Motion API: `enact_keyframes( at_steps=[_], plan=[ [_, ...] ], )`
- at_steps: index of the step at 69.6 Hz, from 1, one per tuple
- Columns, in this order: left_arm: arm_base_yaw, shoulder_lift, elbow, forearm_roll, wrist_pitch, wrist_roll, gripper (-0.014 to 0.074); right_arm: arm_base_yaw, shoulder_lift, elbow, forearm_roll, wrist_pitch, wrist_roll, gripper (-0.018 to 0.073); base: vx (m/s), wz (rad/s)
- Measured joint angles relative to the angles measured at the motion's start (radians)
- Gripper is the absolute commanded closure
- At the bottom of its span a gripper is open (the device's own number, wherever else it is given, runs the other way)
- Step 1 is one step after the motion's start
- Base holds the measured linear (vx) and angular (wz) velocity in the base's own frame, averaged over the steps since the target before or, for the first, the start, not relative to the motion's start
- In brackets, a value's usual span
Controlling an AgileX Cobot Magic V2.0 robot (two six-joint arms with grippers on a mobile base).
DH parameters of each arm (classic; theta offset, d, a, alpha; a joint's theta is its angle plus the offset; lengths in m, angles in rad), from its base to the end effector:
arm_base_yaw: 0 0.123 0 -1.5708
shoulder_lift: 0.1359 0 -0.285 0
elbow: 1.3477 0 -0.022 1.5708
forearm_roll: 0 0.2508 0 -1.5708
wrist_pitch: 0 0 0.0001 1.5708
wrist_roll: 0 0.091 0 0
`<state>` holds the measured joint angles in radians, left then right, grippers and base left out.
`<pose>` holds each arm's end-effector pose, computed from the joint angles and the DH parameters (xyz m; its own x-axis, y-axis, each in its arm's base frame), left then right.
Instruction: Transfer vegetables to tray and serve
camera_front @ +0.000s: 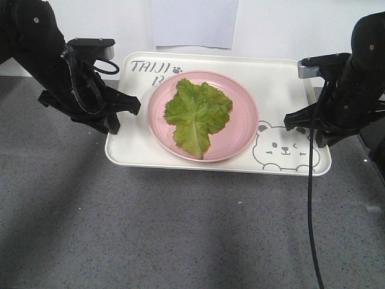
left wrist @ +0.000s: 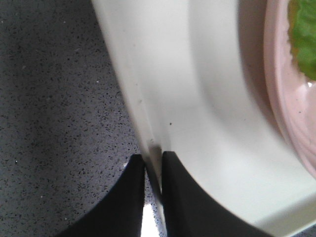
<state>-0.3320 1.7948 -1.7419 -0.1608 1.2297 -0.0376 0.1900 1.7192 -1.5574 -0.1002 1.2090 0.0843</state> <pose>0.3581 -0.1380 0.3367 -0.9088 0.2175 -0.3561 0.2930 0.9402 -0.1735 0.3526 0.0591 0.3129 -0.9481 -0.1330 -0.2889 -0.1158 0.9904 -0.0757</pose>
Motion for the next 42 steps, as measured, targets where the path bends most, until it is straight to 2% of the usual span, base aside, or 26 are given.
enact_keyframes(
  at_steps=[42],
  plan=[
    [0.0,0.0,0.0,0.0,0.0,0.0,0.0602,0.0,0.0,0.0,0.0,0.0,0.0,0.0568,0.01,0.0]
  ],
)
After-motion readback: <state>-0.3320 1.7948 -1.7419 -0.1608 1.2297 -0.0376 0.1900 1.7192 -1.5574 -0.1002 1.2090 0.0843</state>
